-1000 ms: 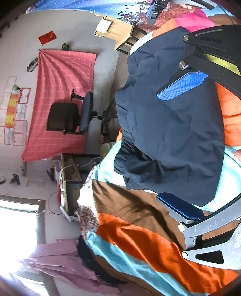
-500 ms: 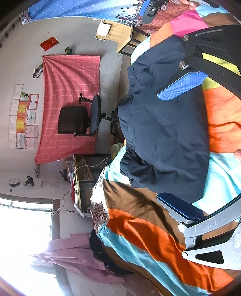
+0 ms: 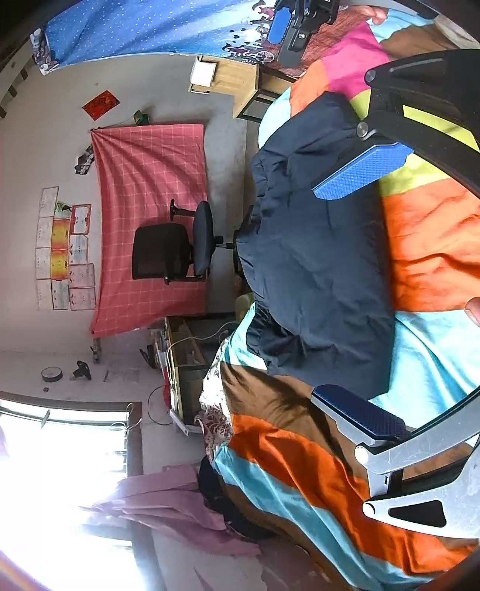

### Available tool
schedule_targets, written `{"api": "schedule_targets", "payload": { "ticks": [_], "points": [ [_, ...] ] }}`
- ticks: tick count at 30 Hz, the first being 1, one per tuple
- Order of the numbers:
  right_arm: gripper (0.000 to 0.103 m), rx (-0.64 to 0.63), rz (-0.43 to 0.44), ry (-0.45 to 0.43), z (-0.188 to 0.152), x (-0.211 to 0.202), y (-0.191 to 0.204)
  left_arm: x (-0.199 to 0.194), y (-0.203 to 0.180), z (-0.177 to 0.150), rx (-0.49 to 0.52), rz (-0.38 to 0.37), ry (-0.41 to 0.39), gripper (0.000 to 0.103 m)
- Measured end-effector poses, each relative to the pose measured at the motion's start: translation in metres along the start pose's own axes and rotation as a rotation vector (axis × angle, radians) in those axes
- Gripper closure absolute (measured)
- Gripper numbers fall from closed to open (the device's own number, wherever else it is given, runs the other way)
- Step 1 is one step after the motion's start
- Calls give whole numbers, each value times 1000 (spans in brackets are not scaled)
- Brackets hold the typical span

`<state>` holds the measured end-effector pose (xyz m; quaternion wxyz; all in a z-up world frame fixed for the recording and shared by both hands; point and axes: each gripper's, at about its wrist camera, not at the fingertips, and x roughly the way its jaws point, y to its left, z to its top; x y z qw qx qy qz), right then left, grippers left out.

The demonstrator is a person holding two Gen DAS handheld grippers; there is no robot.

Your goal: Fold large clothes

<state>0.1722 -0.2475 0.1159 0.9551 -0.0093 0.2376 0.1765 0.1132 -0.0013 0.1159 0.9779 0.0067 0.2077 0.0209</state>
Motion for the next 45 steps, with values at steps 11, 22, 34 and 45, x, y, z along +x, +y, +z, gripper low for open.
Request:
{"api": "schedule_targets", "payload": {
  "ticks": [11, 22, 34, 45],
  "points": [
    [0, -2, -12, -54, -15, -35, 17, -32, 2, -17, 23, 2, -41, 4],
    [0, -19, -19, -85, -30, -59, 35, -45, 4, -29, 20, -1, -48, 4],
    [0, -35, -36, -92, -55, -69, 51, -61, 3, -58, 5, 8, -51, 4],
    [0, -36, -46, -55, -84, -60, 54, -60, -2, -83, 25, 26, -15, 4]
  ]
}}
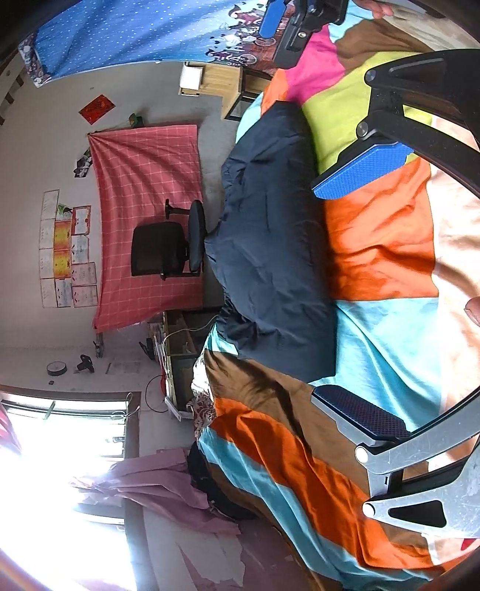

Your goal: Fold large clothes

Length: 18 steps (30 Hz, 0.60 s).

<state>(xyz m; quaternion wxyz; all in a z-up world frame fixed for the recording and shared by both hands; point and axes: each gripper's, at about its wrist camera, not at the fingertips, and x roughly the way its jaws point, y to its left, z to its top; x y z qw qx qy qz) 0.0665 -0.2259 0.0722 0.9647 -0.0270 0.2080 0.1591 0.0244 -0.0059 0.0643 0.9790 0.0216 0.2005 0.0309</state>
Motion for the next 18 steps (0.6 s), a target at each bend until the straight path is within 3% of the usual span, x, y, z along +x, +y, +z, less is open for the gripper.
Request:
{"api": "schedule_targets", "payload": {
  "ticks": [18],
  "points": [
    [0, 8, 12, 28, -10, 4, 2, 2, 3, -9, -9, 15, 16, 4]
  ]
}}
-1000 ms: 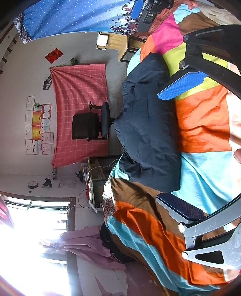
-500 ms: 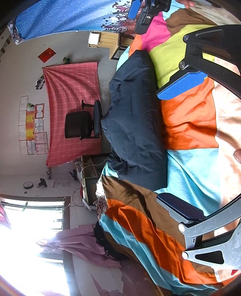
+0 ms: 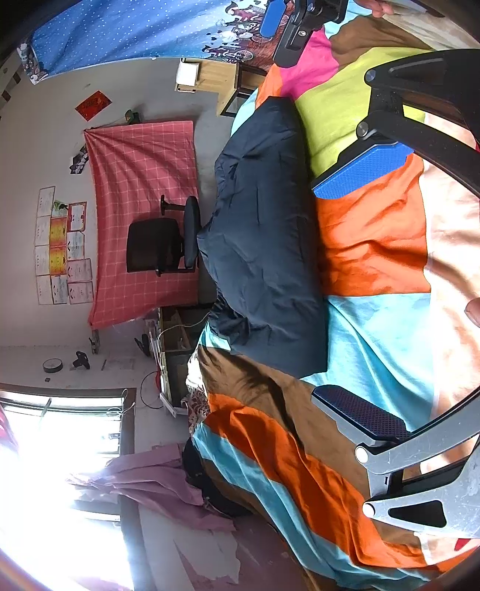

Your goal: Fold large clothes

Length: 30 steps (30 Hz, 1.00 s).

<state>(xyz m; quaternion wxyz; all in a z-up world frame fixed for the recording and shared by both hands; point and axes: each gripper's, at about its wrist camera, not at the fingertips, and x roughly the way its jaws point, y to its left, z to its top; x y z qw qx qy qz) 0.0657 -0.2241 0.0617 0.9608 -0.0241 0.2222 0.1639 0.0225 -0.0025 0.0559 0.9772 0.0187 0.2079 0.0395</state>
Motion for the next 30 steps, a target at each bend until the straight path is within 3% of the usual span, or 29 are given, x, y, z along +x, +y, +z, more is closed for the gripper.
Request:
{"api": "schedule_targets", "payload": {
  "ticks": [30],
  "points": [
    [0, 0, 4, -1, 2, -1, 2, -2, 2, 1, 1, -14, 5, 4]
  ]
}}
